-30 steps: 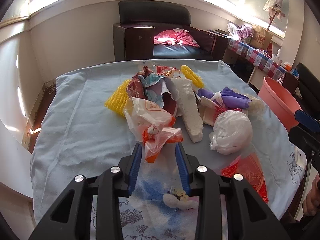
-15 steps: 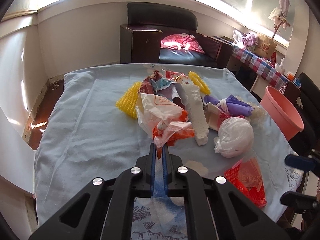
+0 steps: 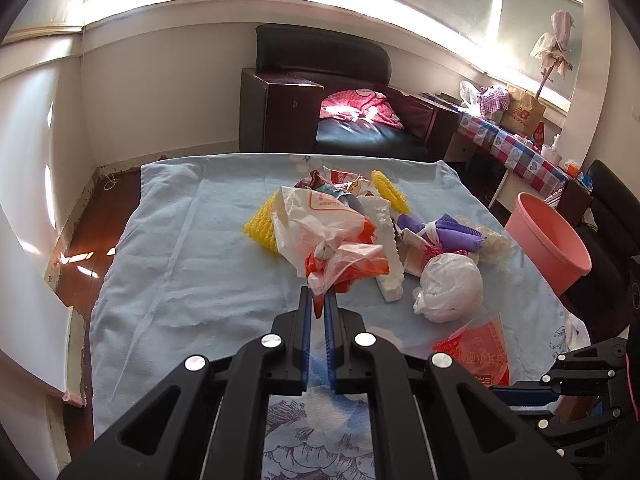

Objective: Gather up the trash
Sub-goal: 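Grasp the white-orange plastic bag with the left tool while the right tool grasps the red mesh bag, then carry both bags over the pink bucket and open both tools to drop them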

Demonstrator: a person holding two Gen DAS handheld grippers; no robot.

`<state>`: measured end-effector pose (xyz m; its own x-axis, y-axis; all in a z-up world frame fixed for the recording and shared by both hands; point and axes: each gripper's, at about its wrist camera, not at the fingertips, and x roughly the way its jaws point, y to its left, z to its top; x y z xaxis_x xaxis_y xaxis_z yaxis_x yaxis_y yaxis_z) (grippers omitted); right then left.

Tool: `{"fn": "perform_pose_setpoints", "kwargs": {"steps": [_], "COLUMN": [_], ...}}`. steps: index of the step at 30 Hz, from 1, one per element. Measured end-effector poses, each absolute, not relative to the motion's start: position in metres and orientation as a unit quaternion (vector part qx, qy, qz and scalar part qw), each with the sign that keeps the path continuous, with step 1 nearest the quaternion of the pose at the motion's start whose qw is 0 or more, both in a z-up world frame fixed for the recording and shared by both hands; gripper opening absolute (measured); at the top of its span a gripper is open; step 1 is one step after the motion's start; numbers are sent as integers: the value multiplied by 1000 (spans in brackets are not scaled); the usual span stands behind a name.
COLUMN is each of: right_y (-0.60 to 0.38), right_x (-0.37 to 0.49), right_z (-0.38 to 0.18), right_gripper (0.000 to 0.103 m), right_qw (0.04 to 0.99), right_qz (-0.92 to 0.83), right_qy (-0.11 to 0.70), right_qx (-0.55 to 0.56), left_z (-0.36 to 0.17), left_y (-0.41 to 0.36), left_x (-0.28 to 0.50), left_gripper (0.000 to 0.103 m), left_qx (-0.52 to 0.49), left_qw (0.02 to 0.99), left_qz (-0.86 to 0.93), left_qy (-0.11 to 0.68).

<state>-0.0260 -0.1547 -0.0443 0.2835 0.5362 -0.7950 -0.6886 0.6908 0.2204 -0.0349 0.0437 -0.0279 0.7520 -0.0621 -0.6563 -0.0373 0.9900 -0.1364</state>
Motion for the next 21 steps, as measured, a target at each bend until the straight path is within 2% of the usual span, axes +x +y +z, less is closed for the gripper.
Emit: {"fn": "perform_pose_setpoints", "kwargs": {"steps": [7, 21], "right_y": [-170, -220], "right_x": [-25, -28], "right_z": [-36, 21], "right_gripper": [3, 2], "right_qw": [811, 870], "right_qz": [383, 350], "right_qy": [440, 347], "right_qx": [-54, -4], "left_z": [-22, 2], "left_y": [42, 19], "left_x": [-37, -36], "left_gripper": [6, 6], "left_qx": [-70, -76], "left_qw": [936, 947], "left_qz": [-13, -51], "left_qy": [343, 307]}}
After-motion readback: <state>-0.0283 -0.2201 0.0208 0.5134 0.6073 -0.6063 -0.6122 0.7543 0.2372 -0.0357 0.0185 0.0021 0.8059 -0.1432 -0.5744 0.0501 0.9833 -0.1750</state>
